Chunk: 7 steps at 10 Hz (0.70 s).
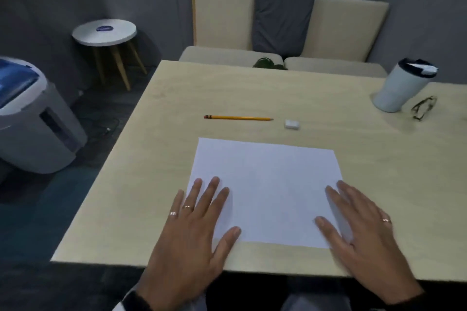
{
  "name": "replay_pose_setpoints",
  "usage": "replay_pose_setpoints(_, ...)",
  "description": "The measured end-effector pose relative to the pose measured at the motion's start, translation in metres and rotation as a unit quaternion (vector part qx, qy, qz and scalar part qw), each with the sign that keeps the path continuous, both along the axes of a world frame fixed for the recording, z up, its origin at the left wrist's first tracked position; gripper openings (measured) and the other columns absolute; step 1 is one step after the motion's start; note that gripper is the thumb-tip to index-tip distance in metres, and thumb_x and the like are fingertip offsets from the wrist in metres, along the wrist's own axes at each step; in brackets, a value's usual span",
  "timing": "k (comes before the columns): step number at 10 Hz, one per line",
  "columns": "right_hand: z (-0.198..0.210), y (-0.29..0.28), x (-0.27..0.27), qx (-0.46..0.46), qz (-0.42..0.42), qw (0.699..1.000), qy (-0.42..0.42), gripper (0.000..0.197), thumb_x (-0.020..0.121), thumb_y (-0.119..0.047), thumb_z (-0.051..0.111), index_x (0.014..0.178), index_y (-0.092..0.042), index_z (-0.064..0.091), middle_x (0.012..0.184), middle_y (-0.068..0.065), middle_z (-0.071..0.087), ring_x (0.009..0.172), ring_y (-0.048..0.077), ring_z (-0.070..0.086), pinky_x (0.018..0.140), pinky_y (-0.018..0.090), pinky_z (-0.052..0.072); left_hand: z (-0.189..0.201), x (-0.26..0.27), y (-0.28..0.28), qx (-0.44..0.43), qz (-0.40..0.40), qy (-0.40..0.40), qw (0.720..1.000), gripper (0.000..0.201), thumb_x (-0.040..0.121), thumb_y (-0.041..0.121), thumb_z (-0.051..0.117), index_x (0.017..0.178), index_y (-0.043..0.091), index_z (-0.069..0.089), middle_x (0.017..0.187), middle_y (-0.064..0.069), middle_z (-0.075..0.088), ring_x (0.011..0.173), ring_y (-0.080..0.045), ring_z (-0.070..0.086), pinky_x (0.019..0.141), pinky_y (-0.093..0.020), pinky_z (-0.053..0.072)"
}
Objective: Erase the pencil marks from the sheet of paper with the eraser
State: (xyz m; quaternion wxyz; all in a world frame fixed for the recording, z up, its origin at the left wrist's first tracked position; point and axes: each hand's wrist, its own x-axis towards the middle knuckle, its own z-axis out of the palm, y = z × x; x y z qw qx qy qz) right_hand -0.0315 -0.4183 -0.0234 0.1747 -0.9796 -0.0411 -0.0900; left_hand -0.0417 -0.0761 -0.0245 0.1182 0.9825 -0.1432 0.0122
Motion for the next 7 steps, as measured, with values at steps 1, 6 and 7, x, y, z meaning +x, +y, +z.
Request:
replay_pose_setpoints(1,-0.003,0.002,0.005,0.019,-0.021,0.999,-0.021,0.080,0.098,-0.082,0.035,0.143,-0.025,0.069,0.159,-0.001,0.055,0.144,0.023,0.053,0.112,0.046,0.038,-0.009,0.008,-0.001,-0.018,-0.001,-0.009,1.000,0.073,0.101,0.069,0.033,0.157,0.025,0.049,0.172,0.007,0.030,0.159,-0.024,0.027,0.124,-0.048,0.022)
replay_pose_setpoints(6,0.015,0.012,0.023,0.085,-0.048,0.995,0.022,0.082,0.094,-0.079,0.044,0.117,-0.009,0.081,0.136,0.007,0.069,0.125,-0.002,0.056,0.115,0.018,0.029,-0.029,0.032,-0.031,0.010,0.109,-0.171,0.979,0.045,0.090,0.036,0.035,0.125,0.032,0.062,0.134,-0.002,0.068,0.120,-0.027,0.068,0.105,-0.045,0.043)
replay_pose_setpoints(7,0.030,0.028,0.025,0.175,-0.087,0.981,-0.007,0.085,0.095,-0.079,0.043,0.118,-0.005,0.079,0.140,0.008,0.065,0.126,-0.012,0.049,0.110,0.018,0.034,-0.001,0.041,-0.018,0.004,0.085,-0.188,0.978,0.033,0.104,0.037,0.037,0.125,0.030,0.061,0.151,-0.011,0.059,0.113,-0.030,0.072,0.091,-0.046,0.047)
